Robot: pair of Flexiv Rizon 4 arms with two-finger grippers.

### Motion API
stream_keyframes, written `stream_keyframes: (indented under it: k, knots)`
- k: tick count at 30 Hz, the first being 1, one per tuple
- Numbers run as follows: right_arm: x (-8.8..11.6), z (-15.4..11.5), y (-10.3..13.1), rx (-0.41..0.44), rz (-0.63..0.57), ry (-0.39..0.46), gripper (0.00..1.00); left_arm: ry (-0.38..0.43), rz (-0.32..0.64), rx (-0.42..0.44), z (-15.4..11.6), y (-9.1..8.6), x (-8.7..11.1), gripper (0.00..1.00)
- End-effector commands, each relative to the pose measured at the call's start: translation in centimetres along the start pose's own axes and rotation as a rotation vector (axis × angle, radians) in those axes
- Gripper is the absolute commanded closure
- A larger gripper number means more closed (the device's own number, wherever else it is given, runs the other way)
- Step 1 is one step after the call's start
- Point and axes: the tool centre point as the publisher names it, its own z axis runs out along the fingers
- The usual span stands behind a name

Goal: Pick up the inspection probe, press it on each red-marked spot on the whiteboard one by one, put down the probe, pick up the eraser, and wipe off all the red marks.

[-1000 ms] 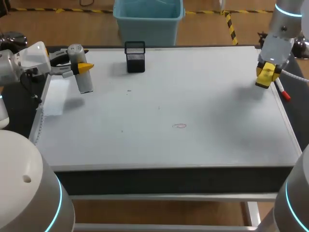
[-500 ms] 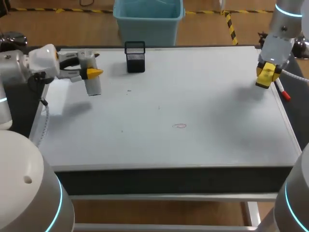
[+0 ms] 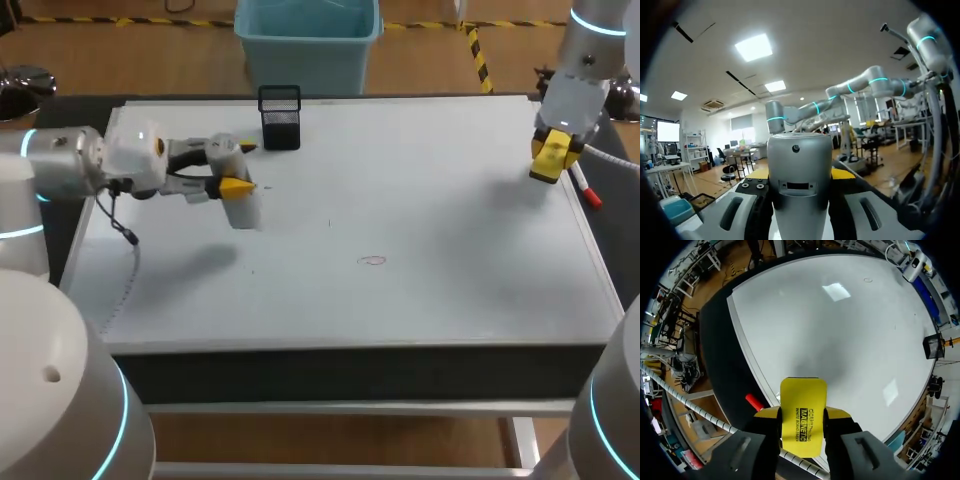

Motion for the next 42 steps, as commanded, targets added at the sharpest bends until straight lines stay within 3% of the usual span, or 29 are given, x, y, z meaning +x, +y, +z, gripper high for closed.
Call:
stream_keyframes:
  k: [1,9,19,29,42]
  knots:
    - [0.0,-0.1,-0.1,0.001,-0.002,0.003,1.0,0.061,-0.017,0.039,3.0,1.3,0.0,1.0]
    - [0.0,-0.1,-0.1,0.001,-0.002,0.003,1.0,0.207,-0.035,0.02,9.5,1.9,1.3,1.0]
    - [0.0,-0.1,-0.1,0.001,-0.002,0.003,1.0,0.28,-0.051,0.03,15.4,3.4,2.2,1.0]
    - [0.0,-0.1,-0.1,0.001,-0.002,0.003,1.0,0.333,-0.098,0.028,19.0,4.8,3.5,1.0]
    - [0.0,-0.1,-0.1,0.001,-0.002,0.003,1.0,0.331,-0.136,-0.014,20.0,5.7,3.5,1.0]
